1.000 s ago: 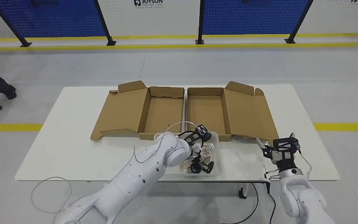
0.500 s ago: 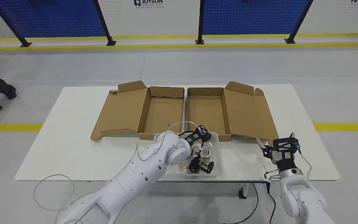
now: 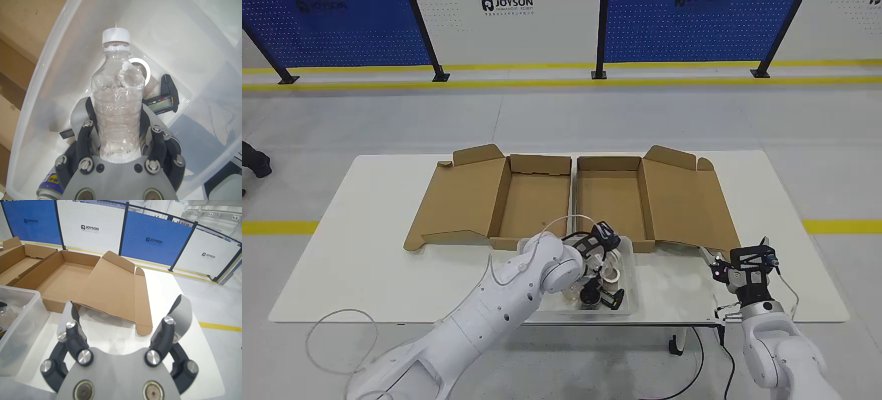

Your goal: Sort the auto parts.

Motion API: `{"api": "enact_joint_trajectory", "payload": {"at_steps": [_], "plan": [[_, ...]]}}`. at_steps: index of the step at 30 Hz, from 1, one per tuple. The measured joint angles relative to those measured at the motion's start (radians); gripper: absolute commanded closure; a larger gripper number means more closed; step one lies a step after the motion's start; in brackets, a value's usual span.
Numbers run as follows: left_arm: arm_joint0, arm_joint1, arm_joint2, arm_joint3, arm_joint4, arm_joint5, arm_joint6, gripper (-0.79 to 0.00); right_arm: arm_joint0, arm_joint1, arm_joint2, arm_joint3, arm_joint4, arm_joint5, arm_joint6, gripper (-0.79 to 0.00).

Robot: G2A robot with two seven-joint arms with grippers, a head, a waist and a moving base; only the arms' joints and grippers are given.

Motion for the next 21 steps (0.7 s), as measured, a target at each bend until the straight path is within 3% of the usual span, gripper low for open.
{"api": "enact_joint_trajectory", "payload": {"at_steps": [21], "plan": [[0.053,0.022,-0.056,-0.078,0.075,-0.028,-0.026,0.000,0.000,0.000,0.000,0.000,0.000,0.000,0.000,-0.785]]}}
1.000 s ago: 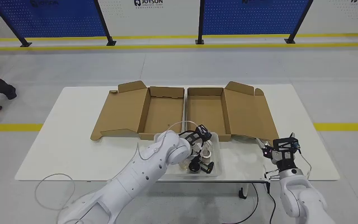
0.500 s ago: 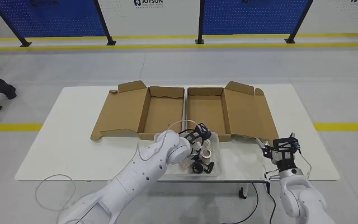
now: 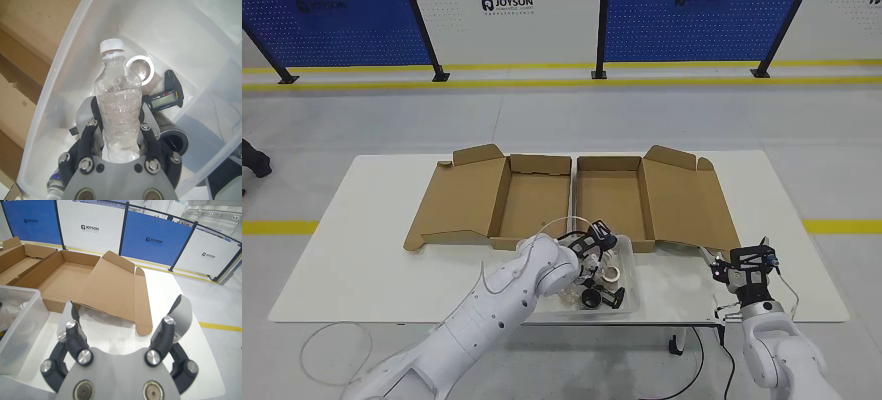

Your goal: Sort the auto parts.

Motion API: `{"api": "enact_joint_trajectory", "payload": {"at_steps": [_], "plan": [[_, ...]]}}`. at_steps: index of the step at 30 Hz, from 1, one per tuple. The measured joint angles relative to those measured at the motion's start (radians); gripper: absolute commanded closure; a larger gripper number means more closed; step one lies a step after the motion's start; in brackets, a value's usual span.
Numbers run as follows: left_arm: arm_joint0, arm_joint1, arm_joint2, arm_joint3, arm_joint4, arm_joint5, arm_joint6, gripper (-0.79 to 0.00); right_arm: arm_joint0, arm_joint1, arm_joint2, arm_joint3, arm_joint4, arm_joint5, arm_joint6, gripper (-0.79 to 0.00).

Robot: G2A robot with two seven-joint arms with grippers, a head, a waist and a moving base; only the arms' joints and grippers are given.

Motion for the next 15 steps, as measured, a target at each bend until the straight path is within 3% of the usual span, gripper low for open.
{"api": "enact_joint_trajectory", "payload": {"at_steps": [3,4,5,7,9,12,15], "plan": [[0.002,0.000,-0.002,0.007,-0.005,-0.012,-0.016,0.000,0.000,0.000,0.000,0.000,0.000,0.000,0.000,-0.785],[0.001,-0.001,-0.002,0.010,-0.007,-0.013,-0.020,-0.052,0.000,0.000,0.000,0.000,0.000,0.000,0.000,-0.785],[0.000,-0.002,-0.001,0.013,-0.008,-0.013,-0.022,-0.160,0.000,0.000,0.000,0.000,0.000,0.000,0.000,-0.785],[-0.005,-0.005,0.001,0.020,-0.011,-0.014,-0.026,-0.188,0.000,0.000,0.000,0.000,0.000,0.000,0.000,-0.785],[-0.010,-0.008,0.004,0.028,-0.015,-0.014,-0.029,-0.280,0.000,0.000,0.000,0.000,0.000,0.000,0.000,-0.785],[-0.020,-0.015,0.011,0.044,-0.018,-0.016,-0.032,-0.259,0.000,0.000,0.000,0.000,0.000,0.000,0.000,-0.785],[-0.031,-0.021,0.019,0.063,-0.022,-0.017,-0.035,-0.314,0.000,0.000,0.000,0.000,0.000,0.000,0.000,-0.785]]}}
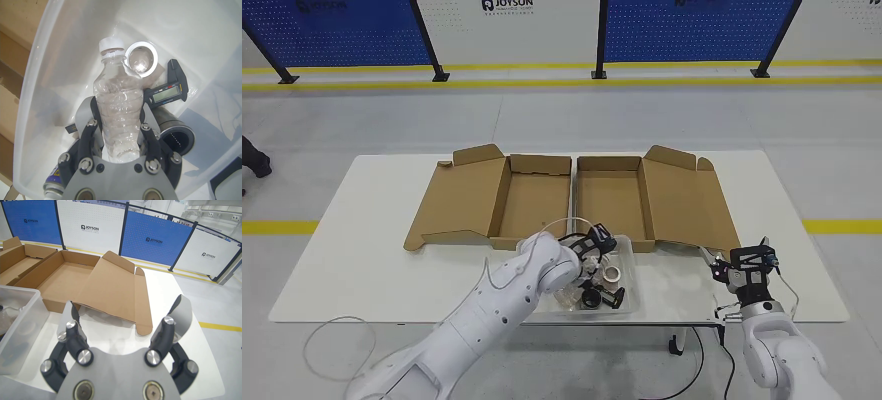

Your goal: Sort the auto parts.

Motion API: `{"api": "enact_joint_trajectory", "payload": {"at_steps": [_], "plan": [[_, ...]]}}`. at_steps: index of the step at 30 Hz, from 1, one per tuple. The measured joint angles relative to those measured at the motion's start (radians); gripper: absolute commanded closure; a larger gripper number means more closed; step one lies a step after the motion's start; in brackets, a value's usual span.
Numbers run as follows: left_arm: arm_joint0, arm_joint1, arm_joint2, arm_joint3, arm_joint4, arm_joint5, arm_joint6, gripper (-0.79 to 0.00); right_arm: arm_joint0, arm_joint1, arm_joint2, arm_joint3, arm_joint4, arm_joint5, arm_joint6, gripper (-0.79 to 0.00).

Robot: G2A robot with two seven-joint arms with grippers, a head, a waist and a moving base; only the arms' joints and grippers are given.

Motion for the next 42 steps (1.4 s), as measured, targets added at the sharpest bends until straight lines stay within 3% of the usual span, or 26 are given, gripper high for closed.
{"api": "enact_joint_trajectory", "payload": {"at_steps": [4,7,8,12,15,16,19,22,31,42], "plan": [[-0.015,-0.009,0.009,0.024,-0.005,-0.004,0.000,-0.379,0.000,0.000,0.000,0.000,0.000,0.000,0.000,-0.785],[-0.023,-0.014,0.013,0.038,-0.007,-0.004,0.001,-0.496,0.000,0.000,0.000,0.000,0.000,0.000,0.000,-0.785],[-0.024,-0.015,0.013,0.042,-0.007,-0.004,0.001,-0.576,0.000,0.000,0.000,0.000,0.000,0.000,0.000,-0.785],[-0.029,-0.020,0.014,0.054,-0.007,-0.005,0.002,-0.600,0.000,0.000,0.000,0.000,0.000,0.000,0.000,-0.785],[-0.031,-0.022,0.013,0.060,-0.007,-0.006,0.004,-0.539,0.000,0.000,0.000,0.000,0.000,0.000,0.000,-0.785],[-0.031,-0.022,0.012,0.063,-0.007,-0.007,0.004,-0.437,0.000,0.000,0.000,0.000,0.000,0.000,0.000,-0.785],[-0.032,-0.024,0.011,0.069,-0.004,-0.009,0.006,-0.320,0.000,0.000,0.000,0.000,0.000,0.000,0.000,-0.785],[-0.035,-0.026,0.010,0.076,-0.001,-0.011,0.009,0.000,0.000,0.000,0.000,0.000,0.000,0.000,0.000,-0.785],[-0.033,-0.026,-0.004,0.074,0.013,-0.014,0.021,0.000,0.000,0.000,0.000,0.000,0.000,0.000,0.000,-0.785],[0.020,0.002,-0.058,-0.032,0.066,-0.030,0.022,0.000,0.000,0.000,0.000,0.000,0.000,0.000,0.000,-0.785]]}}
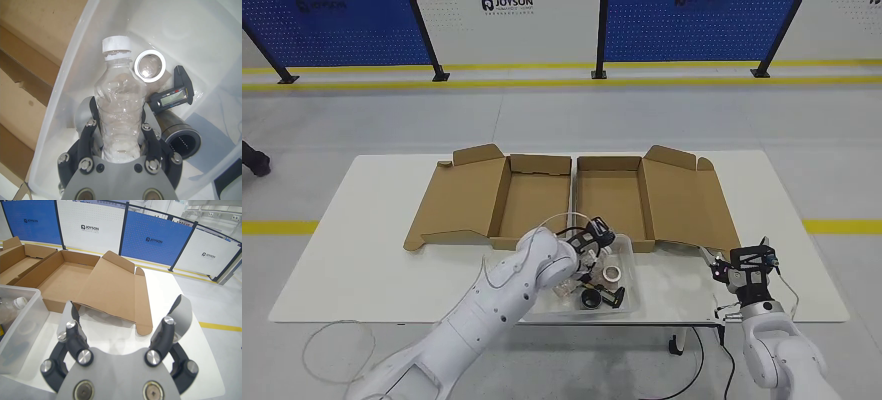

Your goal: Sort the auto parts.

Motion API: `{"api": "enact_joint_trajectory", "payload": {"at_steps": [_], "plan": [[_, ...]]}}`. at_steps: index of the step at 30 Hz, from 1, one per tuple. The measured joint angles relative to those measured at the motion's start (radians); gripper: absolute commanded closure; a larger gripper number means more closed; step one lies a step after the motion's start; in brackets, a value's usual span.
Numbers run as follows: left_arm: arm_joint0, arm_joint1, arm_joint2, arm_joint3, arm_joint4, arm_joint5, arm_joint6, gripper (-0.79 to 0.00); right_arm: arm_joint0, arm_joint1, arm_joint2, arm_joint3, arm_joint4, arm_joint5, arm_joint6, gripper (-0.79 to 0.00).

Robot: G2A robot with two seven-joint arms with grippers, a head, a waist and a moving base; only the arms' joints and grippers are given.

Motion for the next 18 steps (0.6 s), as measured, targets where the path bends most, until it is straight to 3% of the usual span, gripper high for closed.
{"api": "enact_joint_trajectory", "payload": {"at_steps": [8,18], "plan": [[0.077,0.034,-0.063,-0.149,0.087,-0.011,0.055,0.000,0.000,0.000,0.000,0.000,0.000,0.000,0.000,-0.785],[0.209,0.077,-0.203,-0.374,0.133,-0.014,0.222,0.000,0.000,0.000,0.000,0.000,0.000,0.000,0.000,-0.785]]}}
